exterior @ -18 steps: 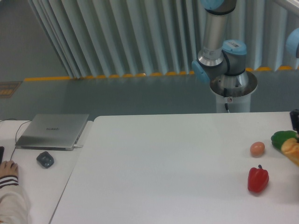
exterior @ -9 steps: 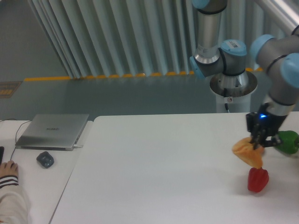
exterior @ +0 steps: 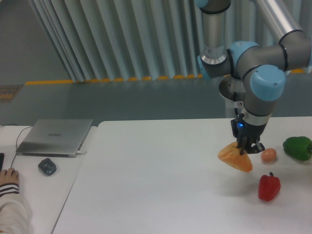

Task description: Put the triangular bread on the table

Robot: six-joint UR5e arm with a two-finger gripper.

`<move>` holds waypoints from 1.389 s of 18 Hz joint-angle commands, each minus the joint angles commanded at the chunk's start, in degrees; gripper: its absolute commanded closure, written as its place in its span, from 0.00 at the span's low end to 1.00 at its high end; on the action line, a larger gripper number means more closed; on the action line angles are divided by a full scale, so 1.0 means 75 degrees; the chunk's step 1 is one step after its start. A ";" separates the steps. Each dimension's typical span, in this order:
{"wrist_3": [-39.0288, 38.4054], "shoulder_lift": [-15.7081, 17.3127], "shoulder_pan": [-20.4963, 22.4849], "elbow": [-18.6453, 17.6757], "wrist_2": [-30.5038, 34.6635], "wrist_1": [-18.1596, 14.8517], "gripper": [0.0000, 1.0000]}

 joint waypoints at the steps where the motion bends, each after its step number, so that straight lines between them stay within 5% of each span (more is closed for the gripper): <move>1: -0.0012 -0.0024 0.0000 -0.0023 0.0011 0.0116 0.49; 2: -0.0012 -0.0035 0.0000 -0.0082 0.0023 0.0164 0.41; 4: 0.0012 -0.0036 0.0000 -0.0175 0.0035 0.0374 0.00; 10: -0.0035 -0.0047 0.0000 -0.0223 0.0047 0.0528 0.00; 14: -0.0117 -0.0047 -0.0012 -0.0375 0.0244 0.1335 0.00; 16: -0.0059 -0.0071 0.0000 -0.0375 0.0677 0.1453 0.00; 18: -0.0047 -0.0234 -0.0035 -0.0387 0.1473 0.2060 0.00; 25: 0.0070 -0.0317 -0.0023 -0.0375 0.1933 0.2368 0.00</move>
